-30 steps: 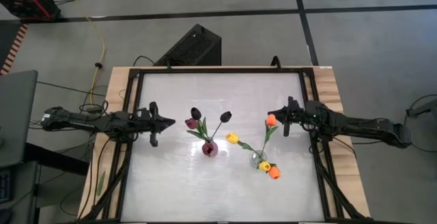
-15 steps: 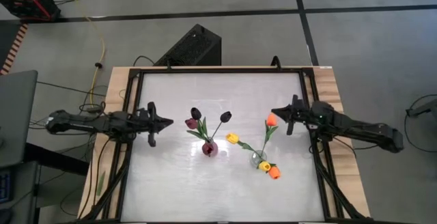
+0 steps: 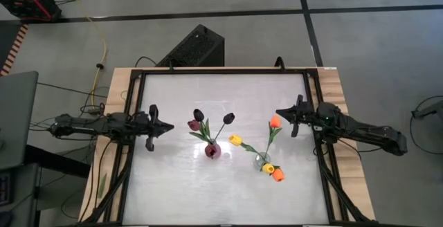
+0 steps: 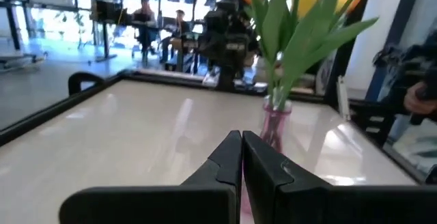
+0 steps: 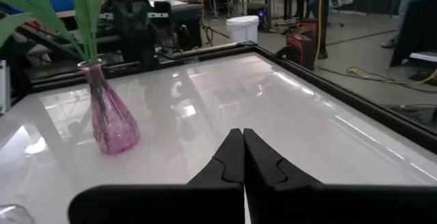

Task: Sort flowers into vase by color
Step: Return to Home Position

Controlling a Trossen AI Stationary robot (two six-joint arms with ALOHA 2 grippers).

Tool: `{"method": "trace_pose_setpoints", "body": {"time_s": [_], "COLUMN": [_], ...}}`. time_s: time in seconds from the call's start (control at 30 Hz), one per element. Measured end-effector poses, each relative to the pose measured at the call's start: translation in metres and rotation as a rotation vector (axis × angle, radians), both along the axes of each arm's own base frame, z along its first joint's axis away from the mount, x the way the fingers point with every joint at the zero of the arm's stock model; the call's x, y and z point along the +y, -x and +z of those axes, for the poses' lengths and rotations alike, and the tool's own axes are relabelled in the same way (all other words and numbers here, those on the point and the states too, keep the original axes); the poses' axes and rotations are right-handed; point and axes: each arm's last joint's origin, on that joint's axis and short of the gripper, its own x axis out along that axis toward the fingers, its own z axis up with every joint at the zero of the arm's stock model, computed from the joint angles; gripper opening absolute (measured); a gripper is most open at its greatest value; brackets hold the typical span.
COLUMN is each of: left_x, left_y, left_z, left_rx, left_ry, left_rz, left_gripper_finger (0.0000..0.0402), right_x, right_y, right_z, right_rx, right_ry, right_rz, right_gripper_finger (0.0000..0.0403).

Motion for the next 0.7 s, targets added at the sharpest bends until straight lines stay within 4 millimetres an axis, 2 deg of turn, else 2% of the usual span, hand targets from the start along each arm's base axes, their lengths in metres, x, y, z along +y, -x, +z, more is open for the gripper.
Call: {"method": "trace_pose_setpoints", "body": {"time_s": [0.33, 0.7], "left_x": [-0.0005, -0.0005], "left_y": [0.0012, 0.0002], "left_z": [0.0008, -0.0011], "left_rx": [0.027, 0.053], "left_ry": [-0.011, -0.025], "left_rz": [-0.019, -0.018], "left_gripper_finger": [0.0, 0.0], "right_x": [0.0006, 0.0006], "right_y": [-0.0002, -0.0003], "right_z": [-0.0002, -0.0004], "right_rx": [0.002, 0.002], "right_ry": [0.004, 0.004], "right_rz": [0.024, 0.023], "right_gripper_finger": [0.0022, 0.0048]}}
